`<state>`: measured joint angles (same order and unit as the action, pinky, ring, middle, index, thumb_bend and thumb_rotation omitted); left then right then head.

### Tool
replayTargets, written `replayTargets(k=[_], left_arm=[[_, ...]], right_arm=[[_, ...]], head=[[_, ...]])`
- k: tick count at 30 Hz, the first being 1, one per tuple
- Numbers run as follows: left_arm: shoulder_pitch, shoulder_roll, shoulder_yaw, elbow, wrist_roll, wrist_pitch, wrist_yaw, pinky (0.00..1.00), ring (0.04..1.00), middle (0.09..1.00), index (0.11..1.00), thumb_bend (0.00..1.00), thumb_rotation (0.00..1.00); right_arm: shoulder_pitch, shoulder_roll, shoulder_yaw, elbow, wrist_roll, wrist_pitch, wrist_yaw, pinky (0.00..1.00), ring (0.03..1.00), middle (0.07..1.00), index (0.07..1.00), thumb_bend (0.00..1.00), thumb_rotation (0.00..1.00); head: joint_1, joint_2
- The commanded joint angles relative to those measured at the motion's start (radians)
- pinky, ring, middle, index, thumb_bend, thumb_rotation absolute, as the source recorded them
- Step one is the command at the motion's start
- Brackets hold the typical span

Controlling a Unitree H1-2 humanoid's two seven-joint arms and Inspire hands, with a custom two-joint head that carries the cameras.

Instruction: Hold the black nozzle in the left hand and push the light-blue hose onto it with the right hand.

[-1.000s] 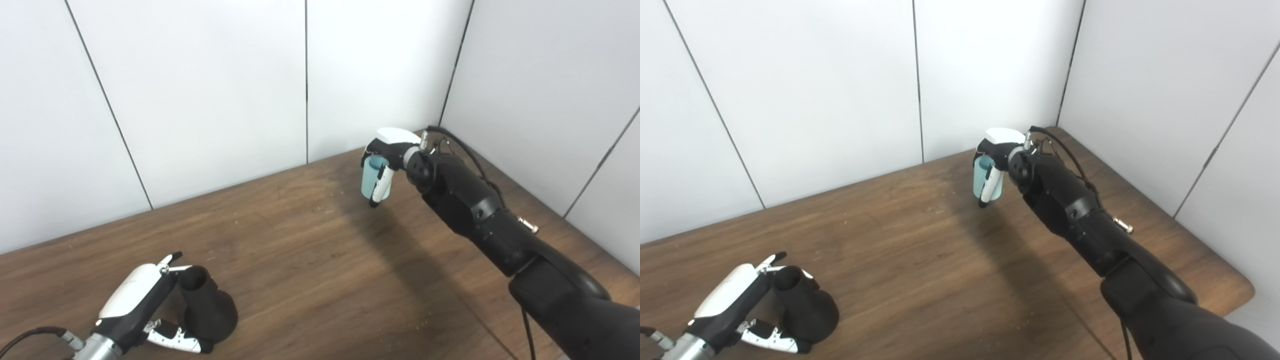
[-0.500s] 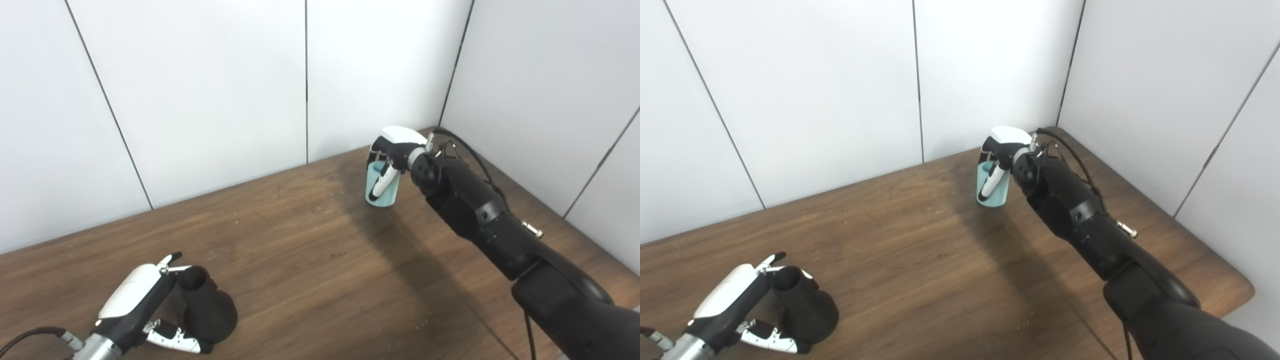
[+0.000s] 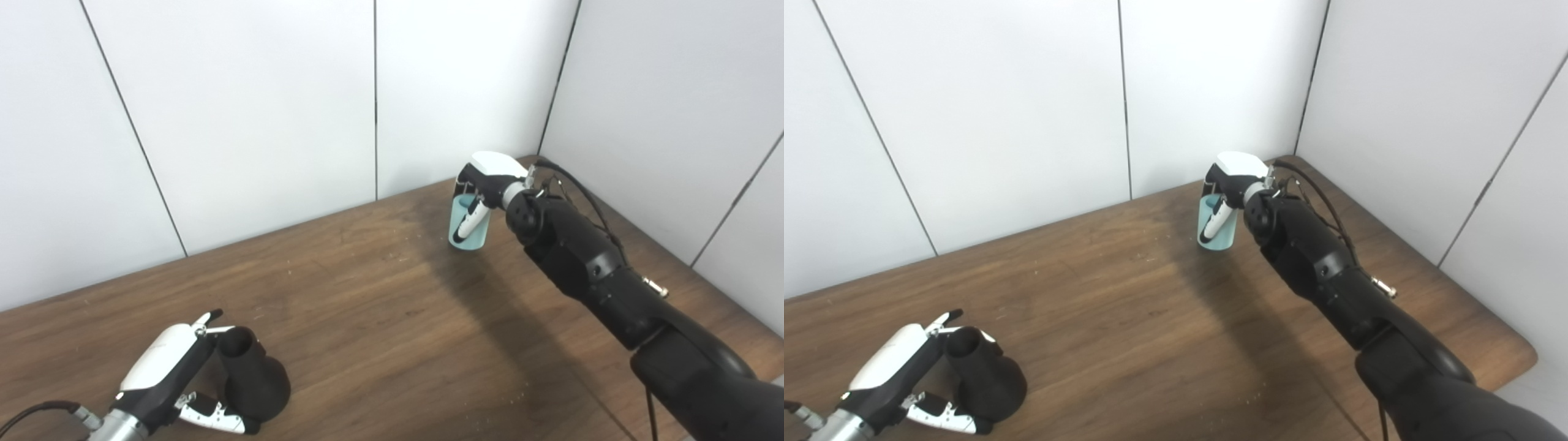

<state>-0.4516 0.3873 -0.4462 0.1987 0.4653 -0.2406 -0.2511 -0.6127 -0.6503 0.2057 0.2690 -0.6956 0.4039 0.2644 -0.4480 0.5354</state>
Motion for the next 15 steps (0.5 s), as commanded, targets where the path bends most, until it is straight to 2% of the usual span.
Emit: replayTargets(k=[1,5,8,9,11,13,14,15], left_arm=[[0.030,0.025,-0.024,0.023,0.048,0.066,-0.078,1.00,0.588,0.475,0.488,0.53,0.00],[0.024,0.000,-0.039,0.008,0.063,0.096,-0.079,1.00,0.594,0.483,0.483,0.53,0.00],[0.020,-0.011,-0.046,0.001,0.069,0.115,-0.082,1.00,0.596,0.487,0.482,0.53,0.00],[0.017,-0.019,-0.049,-0.001,0.073,0.122,-0.082,1.00,0.596,0.487,0.482,0.53,0.00],[0.014,-0.028,-0.054,-0.003,0.077,0.132,-0.081,1.00,0.594,0.486,0.482,0.53,0.00],[0.011,-0.039,-0.060,-0.006,0.092,0.143,-0.078,1.00,0.593,0.485,0.482,0.53,0.00],[0.009,-0.044,-0.063,-0.006,0.099,0.147,-0.077,1.00,0.592,0.486,0.482,0.53,0.00],[0.007,-0.050,-0.066,-0.007,0.106,0.152,-0.077,1.00,0.592,0.486,0.482,0.53,0.00]], right_arm=[[-0.058,-0.010,-0.021,-0.109,0.010,-0.037,-0.020,0.37,0.445,0.496,0.468,0.51,0.00],[-0.079,0.006,-0.025,-0.219,0.061,-0.079,0.016,0.36,0.449,0.491,0.469,0.50,0.00],[-0.092,0.015,-0.026,-0.273,0.085,-0.093,0.040,0.35,0.448,0.494,0.472,0.50,0.00],[-0.098,0.017,-0.027,-0.291,0.096,-0.103,0.049,0.35,0.448,0.494,0.472,0.50,0.00],[-0.104,0.019,-0.030,-0.310,0.109,-0.115,0.060,0.35,0.448,0.495,0.473,0.50,0.00],[-0.119,0.029,-0.024,-0.350,0.124,-0.123,0.082,0.35,0.450,0.497,0.477,0.50,0.00],[-0.125,0.034,-0.020,-0.368,0.128,-0.124,0.092,0.35,0.456,0.497,0.481,0.50,0.00],[-0.134,0.038,-0.015,-0.395,0.133,-0.125,0.107,0.35,0.458,0.497,0.481,0.50,0.00]], head=[[0.020,0.002],[0.105,0.014],[0.110,0.014],[0.176,0.021],[0.176,0.021],[0.239,0.028],[0.239,0.028],[0.271,0.033]])
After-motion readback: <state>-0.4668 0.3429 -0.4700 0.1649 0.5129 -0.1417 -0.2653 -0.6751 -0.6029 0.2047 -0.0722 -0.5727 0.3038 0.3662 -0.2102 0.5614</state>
